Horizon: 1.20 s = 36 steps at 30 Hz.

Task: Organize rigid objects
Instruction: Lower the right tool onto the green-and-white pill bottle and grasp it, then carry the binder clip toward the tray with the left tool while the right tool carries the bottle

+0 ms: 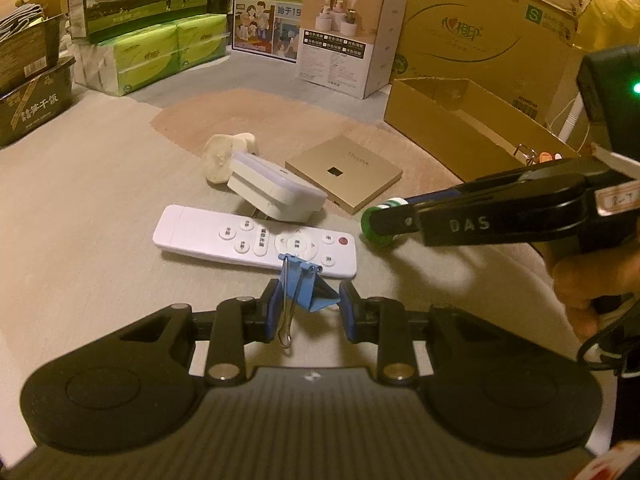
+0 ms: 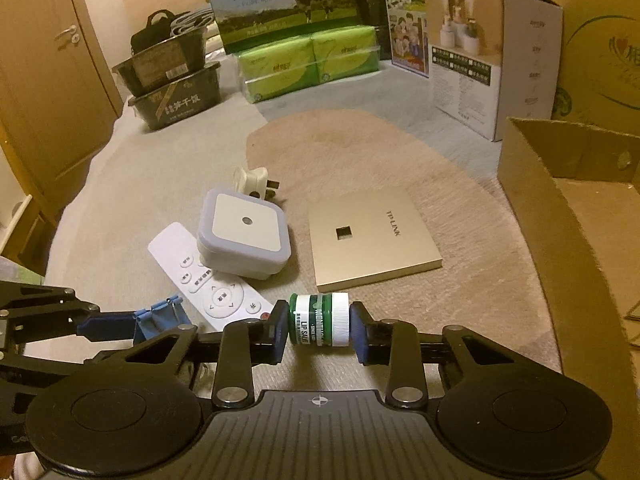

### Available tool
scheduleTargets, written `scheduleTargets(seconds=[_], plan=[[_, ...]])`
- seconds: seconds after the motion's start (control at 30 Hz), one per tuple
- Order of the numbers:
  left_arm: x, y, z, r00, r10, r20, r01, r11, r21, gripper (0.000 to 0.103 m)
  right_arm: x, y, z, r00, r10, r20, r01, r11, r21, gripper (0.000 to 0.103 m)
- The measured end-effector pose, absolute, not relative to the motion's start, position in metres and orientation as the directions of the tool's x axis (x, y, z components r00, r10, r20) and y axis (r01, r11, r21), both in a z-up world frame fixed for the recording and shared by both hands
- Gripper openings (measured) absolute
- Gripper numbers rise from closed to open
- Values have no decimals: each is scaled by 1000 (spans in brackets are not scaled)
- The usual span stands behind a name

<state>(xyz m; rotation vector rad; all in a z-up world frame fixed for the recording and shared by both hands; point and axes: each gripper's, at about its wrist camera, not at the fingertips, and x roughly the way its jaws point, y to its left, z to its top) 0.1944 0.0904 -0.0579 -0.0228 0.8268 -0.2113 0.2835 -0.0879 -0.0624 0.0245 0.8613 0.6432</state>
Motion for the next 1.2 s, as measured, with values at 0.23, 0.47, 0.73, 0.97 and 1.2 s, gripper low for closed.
scheduleTargets(seconds=[0.23, 0.47, 0.73, 0.97, 1.2], plan=[[180, 84, -50, 658, -195, -727, 170, 979, -108, 27, 267, -100, -48, 493, 530, -690, -513, 818, 261, 32], [163, 73, -37, 662, -195, -723, 170, 979, -108, 27, 244, -120, -34, 516, 519, -681, -497, 829, 255, 32], [138, 59, -21, 669, -203, -715, 170, 978, -118, 27, 217, -144, -15, 546, 507, -667, -475, 843, 251, 32], [117, 48, -5, 681, -198, -705, 170, 979, -111, 27, 193, -165, 2, 573, 501, -648, -462, 851, 249, 32], [98, 42, 9, 694, -190, -694, 168, 981, -101, 27, 173, -179, 14, 589, 501, -634, -460, 853, 247, 32]])
